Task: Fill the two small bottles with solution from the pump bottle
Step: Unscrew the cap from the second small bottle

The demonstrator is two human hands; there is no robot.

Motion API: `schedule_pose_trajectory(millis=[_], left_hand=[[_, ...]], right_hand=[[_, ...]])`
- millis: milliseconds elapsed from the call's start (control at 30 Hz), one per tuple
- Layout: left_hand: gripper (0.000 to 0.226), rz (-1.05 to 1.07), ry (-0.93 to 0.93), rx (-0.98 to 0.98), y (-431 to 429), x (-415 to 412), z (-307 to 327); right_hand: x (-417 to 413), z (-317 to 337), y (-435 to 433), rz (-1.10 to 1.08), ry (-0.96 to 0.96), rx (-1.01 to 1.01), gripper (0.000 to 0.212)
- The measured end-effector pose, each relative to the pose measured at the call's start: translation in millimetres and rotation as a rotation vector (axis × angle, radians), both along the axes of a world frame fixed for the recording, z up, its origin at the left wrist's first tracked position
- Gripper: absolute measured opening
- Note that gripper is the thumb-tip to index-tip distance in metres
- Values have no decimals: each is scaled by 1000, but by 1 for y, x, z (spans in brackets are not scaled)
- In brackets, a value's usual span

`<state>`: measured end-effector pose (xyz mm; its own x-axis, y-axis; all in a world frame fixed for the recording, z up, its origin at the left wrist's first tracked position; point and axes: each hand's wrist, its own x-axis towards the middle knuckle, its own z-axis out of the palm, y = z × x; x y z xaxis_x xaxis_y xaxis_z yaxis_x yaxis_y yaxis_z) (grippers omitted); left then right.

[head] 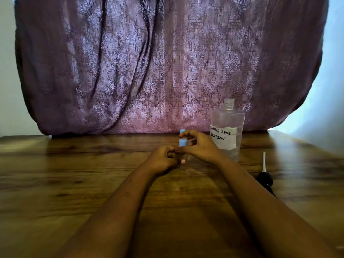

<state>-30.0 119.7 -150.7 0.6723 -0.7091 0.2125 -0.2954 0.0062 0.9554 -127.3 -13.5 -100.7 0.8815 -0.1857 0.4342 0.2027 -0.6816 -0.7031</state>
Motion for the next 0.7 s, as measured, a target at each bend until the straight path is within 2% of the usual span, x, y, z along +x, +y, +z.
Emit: schedule_pose_trajectory(millis=[200,333,533,700], left_hand=[[33,-6,5,29,-1,2,-2],[33,-13,0,12,-1,2,-1],[31,-29,25,21,-1,4,-3],[28,-4,33,0,-1,5,-3]], right_hand=[[3,-1,-1,1,-26,-1,30],[3,-1,-2,24,7,-5,35],[3,-1,-1,8,-39,-44,25],[1,2,0,16,-10,-13,35]])
